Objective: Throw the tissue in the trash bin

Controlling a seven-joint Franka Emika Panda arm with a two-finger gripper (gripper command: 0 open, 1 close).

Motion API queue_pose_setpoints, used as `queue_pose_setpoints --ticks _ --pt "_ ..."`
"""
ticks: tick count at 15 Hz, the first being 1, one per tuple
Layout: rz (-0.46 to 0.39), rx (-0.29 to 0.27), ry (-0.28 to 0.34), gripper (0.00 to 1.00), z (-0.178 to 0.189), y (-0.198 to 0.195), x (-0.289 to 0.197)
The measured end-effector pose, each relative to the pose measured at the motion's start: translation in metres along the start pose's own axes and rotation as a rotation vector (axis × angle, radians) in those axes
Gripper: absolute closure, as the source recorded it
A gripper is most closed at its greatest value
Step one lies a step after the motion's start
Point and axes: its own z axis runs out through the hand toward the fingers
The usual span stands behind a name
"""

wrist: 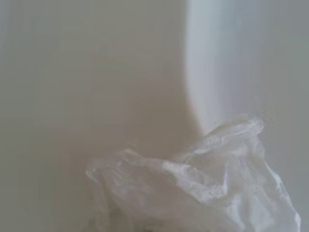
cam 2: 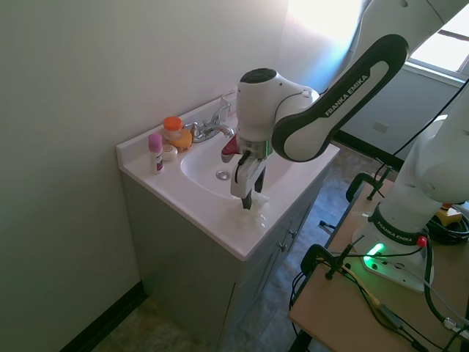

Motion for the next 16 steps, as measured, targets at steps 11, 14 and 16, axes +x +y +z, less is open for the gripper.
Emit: queue_pose_setpoints --ticks 11,14,16 --pt "0.027 0.013 -0.004 1.00 0.003 0.005 0.012" --pt "0.073 0.059 0.016 1.00 -0.016 0.010 0.032" --pt "0.157 0.136 0.044 1.00 -0.050 0.030 0.065"
